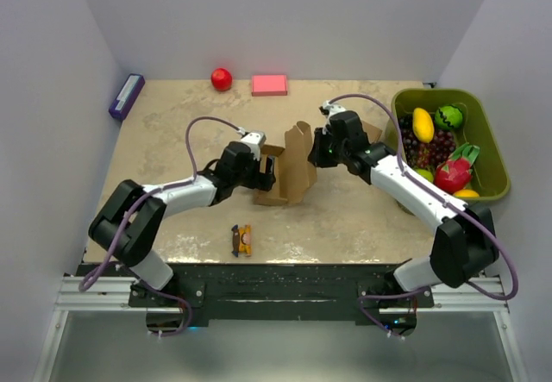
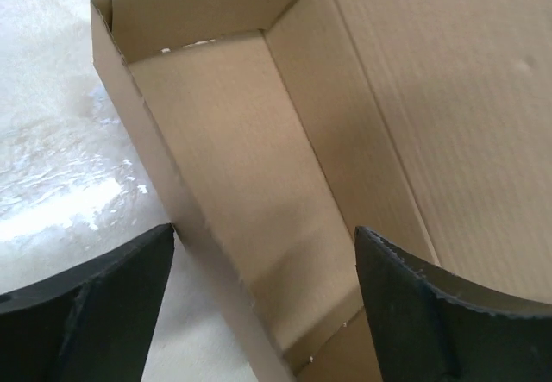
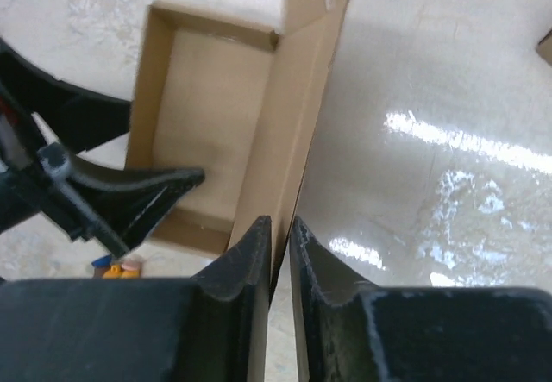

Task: Fold the paper box

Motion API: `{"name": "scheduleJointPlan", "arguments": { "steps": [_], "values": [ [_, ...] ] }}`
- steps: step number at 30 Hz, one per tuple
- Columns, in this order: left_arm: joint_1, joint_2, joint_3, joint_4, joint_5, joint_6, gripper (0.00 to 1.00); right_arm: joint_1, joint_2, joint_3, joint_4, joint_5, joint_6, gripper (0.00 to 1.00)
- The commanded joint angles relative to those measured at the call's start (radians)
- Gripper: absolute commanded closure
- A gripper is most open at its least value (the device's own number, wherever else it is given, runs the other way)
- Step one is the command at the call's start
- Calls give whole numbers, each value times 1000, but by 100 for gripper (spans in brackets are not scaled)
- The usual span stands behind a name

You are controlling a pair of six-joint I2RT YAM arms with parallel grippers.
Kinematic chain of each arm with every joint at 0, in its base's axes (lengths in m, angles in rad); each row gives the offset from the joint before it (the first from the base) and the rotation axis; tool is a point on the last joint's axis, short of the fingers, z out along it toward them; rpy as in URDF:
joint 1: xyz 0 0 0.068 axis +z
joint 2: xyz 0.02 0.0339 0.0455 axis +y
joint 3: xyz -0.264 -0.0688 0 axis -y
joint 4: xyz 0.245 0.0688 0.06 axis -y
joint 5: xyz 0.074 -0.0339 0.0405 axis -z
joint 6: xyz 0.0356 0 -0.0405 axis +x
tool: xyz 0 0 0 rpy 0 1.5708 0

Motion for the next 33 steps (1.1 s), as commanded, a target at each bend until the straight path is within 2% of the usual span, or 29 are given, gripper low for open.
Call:
{"name": "scheduleJointPlan", "arguments": {
  "steps": [1, 5, 7, 10, 11, 13, 15, 18, 19, 22, 25, 26, 28, 29, 31, 33],
  "values": [
    [0, -151, -2, -1, -3, 18, 7, 6, 46, 108, -9, 10, -98, 88],
    [12, -264, 23, -113, -26, 67, 4, 6, 101, 232, -72, -45, -237, 89],
    [20, -322, 54, -153, -16, 107, 4, 5, 123, 291, -113, -129, -303, 90],
    [38, -386, 95, -210, 70, 168, 2, 5, 172, 351, -173, -269, -446, 90],
    [46, -393, 113, -256, 146, 188, 2, 6, 190, 393, -211, -295, -486, 91],
    [78, -409, 165, -304, 190, 240, 2, 5, 207, 446, -260, -353, -523, 94],
    [115, -414, 198, -351, 285, 294, 2, 6, 215, 464, -273, -381, -563, 100],
    [213, -402, 218, -397, 417, 395, 2, 5, 222, 487, -279, -406, -581, 100],
    [251, -385, 218, -408, 441, 408, 2, 5, 226, 492, -285, -406, -584, 100],
    [272, -344, 195, -362, 478, 431, 2, 3, 227, 486, -271, -375, -583, 100],
    [273, -261, 224, -344, 491, 449, 4, 5, 204, 458, -238, -303, -526, 89],
    [273, -242, 248, -347, 489, 454, 4, 5, 190, 446, -221, -262, -503, 74],
    [273, -186, 264, -322, 510, 471, 5, 3, 131, 394, -170, -223, -448, 62],
    [273, -166, 268, -315, 518, 474, 6, 3, 108, 375, -153, -202, -428, 47],
    [273, -114, 285, -311, 541, 483, 7, 5, 25, 314, -120, -122, -366, 31],
    [273, -83, 301, -311, 546, 480, 8, 5, -36, 271, -112, -23, -335, 25]
  ]
}}
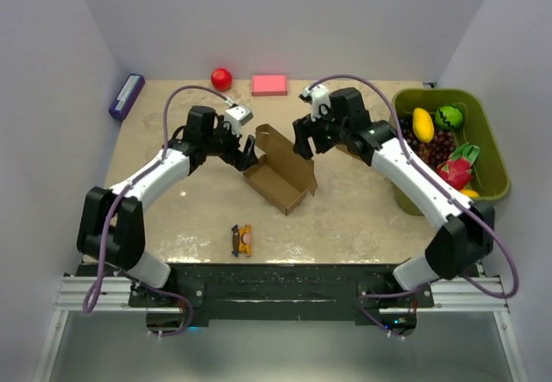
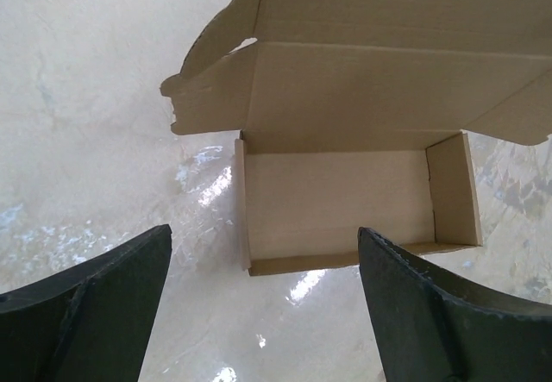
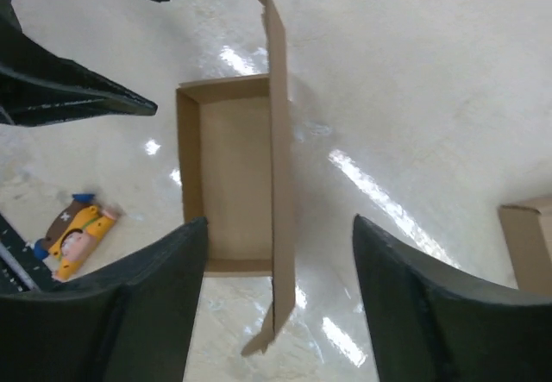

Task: Fold the paper box

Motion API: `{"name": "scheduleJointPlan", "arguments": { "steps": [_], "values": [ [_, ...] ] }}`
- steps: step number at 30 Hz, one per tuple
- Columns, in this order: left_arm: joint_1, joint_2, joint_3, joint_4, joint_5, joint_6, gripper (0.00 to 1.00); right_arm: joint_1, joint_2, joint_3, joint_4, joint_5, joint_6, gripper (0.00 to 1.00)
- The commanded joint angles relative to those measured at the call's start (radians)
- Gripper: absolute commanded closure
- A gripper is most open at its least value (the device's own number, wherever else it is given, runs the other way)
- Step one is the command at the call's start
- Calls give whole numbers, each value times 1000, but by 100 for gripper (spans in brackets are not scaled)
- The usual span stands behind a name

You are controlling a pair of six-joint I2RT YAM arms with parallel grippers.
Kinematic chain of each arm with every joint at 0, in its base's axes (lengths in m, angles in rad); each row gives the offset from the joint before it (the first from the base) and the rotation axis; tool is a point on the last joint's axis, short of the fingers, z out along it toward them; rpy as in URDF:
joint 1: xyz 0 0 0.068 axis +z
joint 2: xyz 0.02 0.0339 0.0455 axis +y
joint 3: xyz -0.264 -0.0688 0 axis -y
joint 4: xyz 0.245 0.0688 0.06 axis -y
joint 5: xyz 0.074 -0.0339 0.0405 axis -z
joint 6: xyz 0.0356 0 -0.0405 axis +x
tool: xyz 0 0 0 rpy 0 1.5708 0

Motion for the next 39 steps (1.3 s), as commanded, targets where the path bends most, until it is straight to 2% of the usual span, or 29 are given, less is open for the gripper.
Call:
{"name": "scheduleJointPlan", "arguments": {
  "steps": [1, 4, 7, 12, 16, 20, 24, 27, 29, 33, 36, 39],
  "values": [
    [2, 41, 69, 33, 68, 36, 9, 3, -187, -98, 75, 211, 141, 22],
    [2, 20, 52, 54, 36, 8, 9, 12, -305, -213, 64, 271, 218, 21],
    [2, -11, 30, 55, -35, -36, 9, 73, -407, -342, 50, 357, 311, 29],
    [2, -107, -28, 65, -121, -116, 8, 130, -539, -591, 154, 345, 434, 34],
    [2, -203, -106, 119, -167, -145, 7, 142, -537, -685, 253, 331, 474, 44],
    [2, -258, -126, 127, -201, -144, 5, 143, -479, -711, 332, 376, 458, 50],
    [2, -273, -129, 127, -204, -140, 5, 144, -439, -716, 440, 342, 422, 53],
    [2, -272, -123, 120, -201, -140, 5, 144, -389, -705, 460, 376, 408, 58],
    [2, -278, -123, 120, -198, -142, 5, 143, -341, -696, 463, 408, 390, 66],
    [2, -286, -122, 119, -196, -140, 5, 143, -289, -654, 478, 433, 297, 94],
    [2, -287, -118, 116, -198, -137, 5, 144, -260, -614, 504, 416, 187, 99],
    [2, -289, -118, 113, -196, -137, 5, 142, -214, -570, 521, 408, 72, 100]
  ]
}}
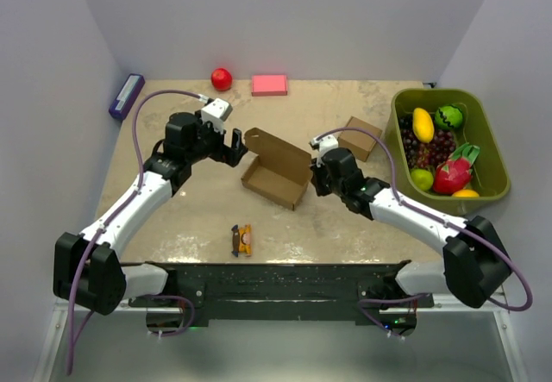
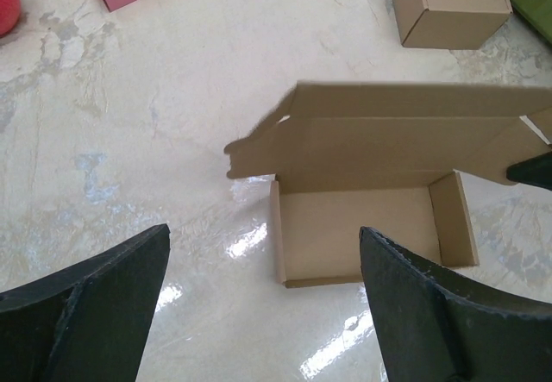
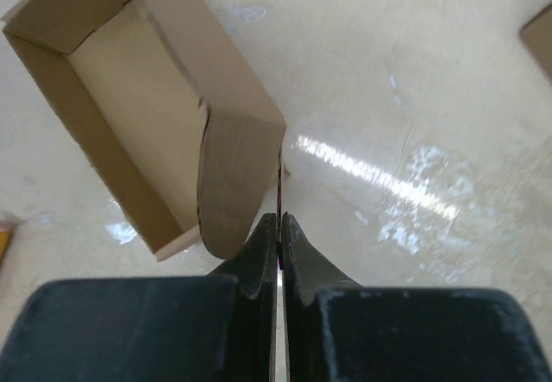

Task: Fold the paper box

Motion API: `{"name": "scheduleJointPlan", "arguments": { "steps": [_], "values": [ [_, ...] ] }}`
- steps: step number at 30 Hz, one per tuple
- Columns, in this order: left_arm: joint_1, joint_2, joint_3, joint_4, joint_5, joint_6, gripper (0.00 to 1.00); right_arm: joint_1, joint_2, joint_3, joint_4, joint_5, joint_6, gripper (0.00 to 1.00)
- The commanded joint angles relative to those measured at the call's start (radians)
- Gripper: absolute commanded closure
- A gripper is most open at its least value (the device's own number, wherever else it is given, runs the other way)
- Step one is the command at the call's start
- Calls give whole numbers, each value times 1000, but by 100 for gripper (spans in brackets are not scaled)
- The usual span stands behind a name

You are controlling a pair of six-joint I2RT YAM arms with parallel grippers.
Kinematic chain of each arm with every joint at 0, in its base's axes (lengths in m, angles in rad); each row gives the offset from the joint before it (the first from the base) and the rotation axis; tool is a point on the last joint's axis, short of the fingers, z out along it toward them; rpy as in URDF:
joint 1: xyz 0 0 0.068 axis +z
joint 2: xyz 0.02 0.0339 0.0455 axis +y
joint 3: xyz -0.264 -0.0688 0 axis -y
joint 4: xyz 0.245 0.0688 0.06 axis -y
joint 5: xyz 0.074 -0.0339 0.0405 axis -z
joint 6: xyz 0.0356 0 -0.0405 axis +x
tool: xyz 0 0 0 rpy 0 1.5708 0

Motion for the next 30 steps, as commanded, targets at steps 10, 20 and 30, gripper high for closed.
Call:
{"name": "scheduleJointPlan", "arguments": {
  "steps": [10, 20, 30],
  "values": [
    [2, -38, -4, 24, -1, -10, 5, -21, 223, 244, 172, 32, -341, 58],
    [2, -86, -19, 41, -71, -26, 5, -34, 21, 137, 210, 256, -222, 1],
    [2, -129, -34, 52, -143, -40, 4, 215, -133, 177, -75, 272, 456, 10]
  ]
}}
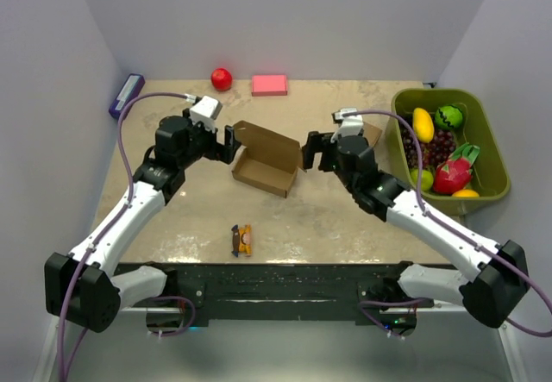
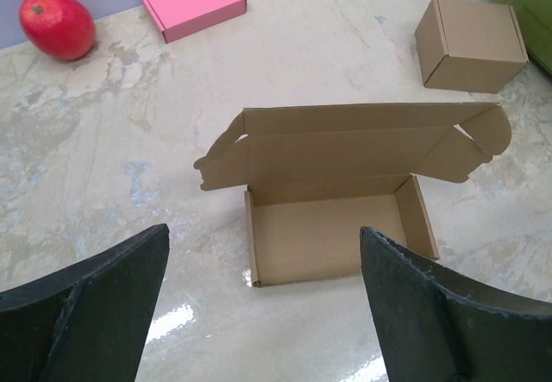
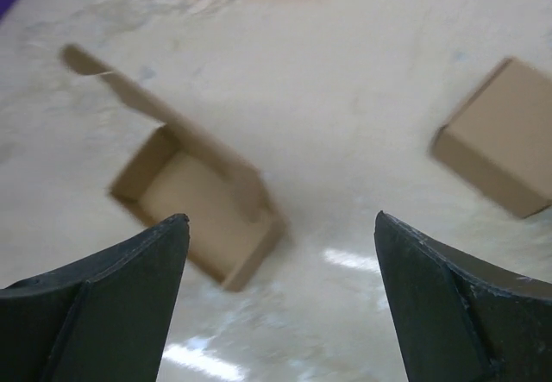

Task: Fold the paper box

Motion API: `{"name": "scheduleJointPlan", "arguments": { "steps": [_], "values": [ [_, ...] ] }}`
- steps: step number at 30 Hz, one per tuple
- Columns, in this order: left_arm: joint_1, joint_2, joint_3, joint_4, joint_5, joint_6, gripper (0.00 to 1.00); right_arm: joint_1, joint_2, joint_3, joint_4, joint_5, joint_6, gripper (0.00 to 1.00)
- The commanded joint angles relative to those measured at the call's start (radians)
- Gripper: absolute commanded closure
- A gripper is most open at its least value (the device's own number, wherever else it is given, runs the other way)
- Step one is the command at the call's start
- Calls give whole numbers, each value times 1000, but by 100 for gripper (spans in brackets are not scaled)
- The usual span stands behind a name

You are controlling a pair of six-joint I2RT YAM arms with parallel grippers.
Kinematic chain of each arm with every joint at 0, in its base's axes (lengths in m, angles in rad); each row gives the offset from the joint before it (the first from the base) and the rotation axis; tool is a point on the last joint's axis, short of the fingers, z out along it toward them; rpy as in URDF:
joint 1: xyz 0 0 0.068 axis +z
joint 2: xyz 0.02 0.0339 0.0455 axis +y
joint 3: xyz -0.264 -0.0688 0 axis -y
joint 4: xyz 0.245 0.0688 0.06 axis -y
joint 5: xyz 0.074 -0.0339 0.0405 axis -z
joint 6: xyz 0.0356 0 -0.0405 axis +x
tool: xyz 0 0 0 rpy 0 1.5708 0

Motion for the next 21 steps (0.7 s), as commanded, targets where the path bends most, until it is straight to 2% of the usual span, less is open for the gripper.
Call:
{"name": "scheduleJointPlan", "arguments": {
  "steps": [1, 2, 3, 5, 6, 9, 13, 14, 21],
  "values": [
    [2, -23, -8, 37, -56, -9, 4, 242, 16, 26, -122, 59, 420, 10],
    [2, -25, -8, 31, -65, -8, 4, 286, 37, 40, -141, 74, 533, 11],
    [2, -25, -8, 30, -76, -8, 4, 366, 68, 46, -146, 87, 583, 11],
    [2, -26, -10, 31, -77, -8, 4, 440, 166, 74, -123, 99, 681, 11],
    [2, -26, -10, 31, -74, -9, 4, 501, 201, 91, -119, 116, 698, 10],
    [0, -20, -13, 33, -59, -14, 4, 566, 355, 184, -148, 102, 744, 9],
    [0, -22, -11, 34, -34, -28, 4, 620, 546, 325, -275, 125, 763, 9],
    [0, -25, -11, 33, -34, -28, 4, 630, 615, 386, -366, 143, 782, 9],
    [0, -65, -16, 33, -53, -29, 4, 658, 737, 434, -450, 159, 810, 12]
  ]
}}
